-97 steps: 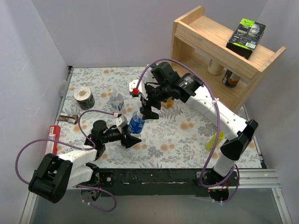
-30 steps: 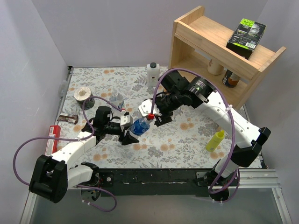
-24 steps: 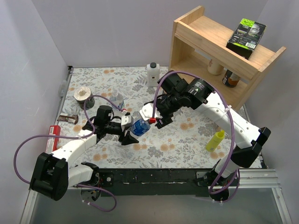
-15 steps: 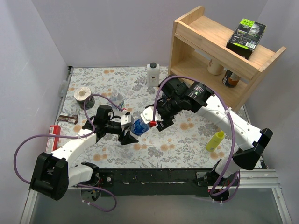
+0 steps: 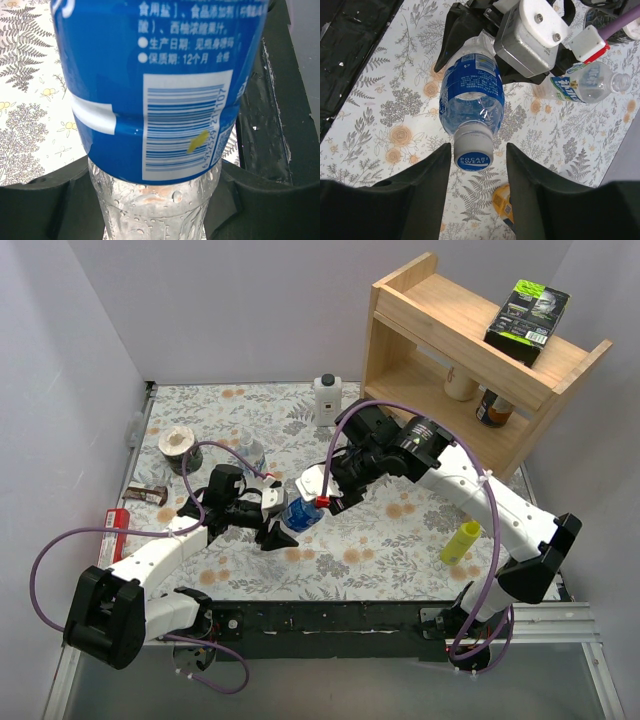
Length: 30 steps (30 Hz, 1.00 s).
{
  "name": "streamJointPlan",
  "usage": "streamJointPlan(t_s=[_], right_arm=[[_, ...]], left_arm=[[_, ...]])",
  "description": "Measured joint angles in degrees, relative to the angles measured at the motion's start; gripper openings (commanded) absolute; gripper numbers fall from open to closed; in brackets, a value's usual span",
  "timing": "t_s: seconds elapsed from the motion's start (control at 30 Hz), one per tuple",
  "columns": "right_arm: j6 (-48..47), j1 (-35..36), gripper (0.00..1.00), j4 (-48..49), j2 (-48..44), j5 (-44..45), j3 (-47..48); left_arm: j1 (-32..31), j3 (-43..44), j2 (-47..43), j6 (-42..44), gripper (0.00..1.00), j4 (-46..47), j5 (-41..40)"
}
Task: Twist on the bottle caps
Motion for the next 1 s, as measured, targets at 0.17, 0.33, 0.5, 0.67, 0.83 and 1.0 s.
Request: streamJointPlan(t_s=[0.17, 0.33, 0.5, 0.67, 0.83, 1.0], right_arm=[[-0.09, 0.04, 0.42, -1.60, 1.84, -0.02, 0.85], [1.53, -0.02, 0.13, -2.69, 3.23, 0.48, 1.90], [11.78, -2.75, 0.01, -7.61, 10.36, -1.62, 12.50], [31.32, -8.63, 0.01, -8.13, 16.92, -8.48, 18.49], [43.39, -12.24, 0.45, -5.64, 17.79, -12.26, 13.46], [37.83, -14.43, 0.64, -8.83, 22.05, -17.75, 23.39]], left_arm=[[0.00, 0.00, 0.00, 0.00, 0.00, 0.02, -0.04], [-0.11, -0.31, -0.09, -1.22, 0.00, 0.96, -1.07], [-1.14, -3.85, -3.43, -9.07, 0.00, 11.28, -6.84], [-5.81, -5.11, -5.51, -15.28, 0.00, 15.98, -22.05], [-8.66, -5.53, -4.90, -16.61, 0.00, 14.14, -29.53], [-8.37, -3.48, -4.94, -15.28, 0.00, 13.20, -28.35]])
